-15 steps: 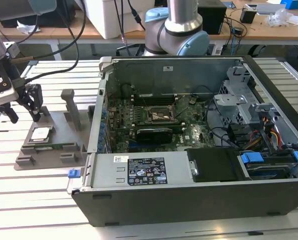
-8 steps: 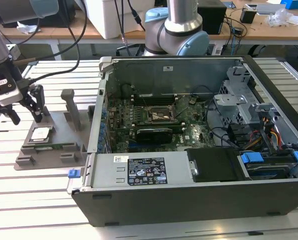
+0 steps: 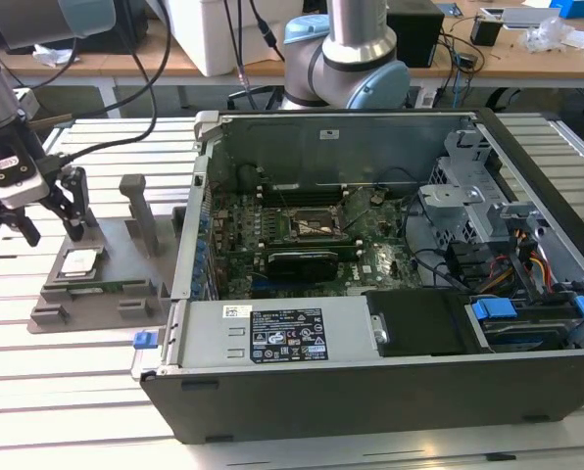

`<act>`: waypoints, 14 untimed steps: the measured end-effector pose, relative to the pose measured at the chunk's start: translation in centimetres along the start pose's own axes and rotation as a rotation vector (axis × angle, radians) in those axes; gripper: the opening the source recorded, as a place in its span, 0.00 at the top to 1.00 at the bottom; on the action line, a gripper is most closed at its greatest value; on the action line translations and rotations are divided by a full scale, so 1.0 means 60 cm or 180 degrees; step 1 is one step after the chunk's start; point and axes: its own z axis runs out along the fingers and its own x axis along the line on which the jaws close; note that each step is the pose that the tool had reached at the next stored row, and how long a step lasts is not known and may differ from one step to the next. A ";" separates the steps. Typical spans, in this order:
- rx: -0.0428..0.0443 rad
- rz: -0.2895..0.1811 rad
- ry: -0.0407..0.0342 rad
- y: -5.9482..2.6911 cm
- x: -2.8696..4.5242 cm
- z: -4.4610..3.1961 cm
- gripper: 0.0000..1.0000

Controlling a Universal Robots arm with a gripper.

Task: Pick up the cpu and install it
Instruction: 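Pick up the cpu and move it towards the insertion slot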

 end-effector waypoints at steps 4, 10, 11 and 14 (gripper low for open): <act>0.0000 0.0000 0.0000 0.000 0.000 0.006 0.40; 0.0000 0.0000 0.0000 0.001 0.001 0.021 0.40; 0.0000 0.0000 0.0000 0.001 0.001 0.024 0.40; 0.0000 -0.0005 0.0000 0.002 0.000 0.034 0.40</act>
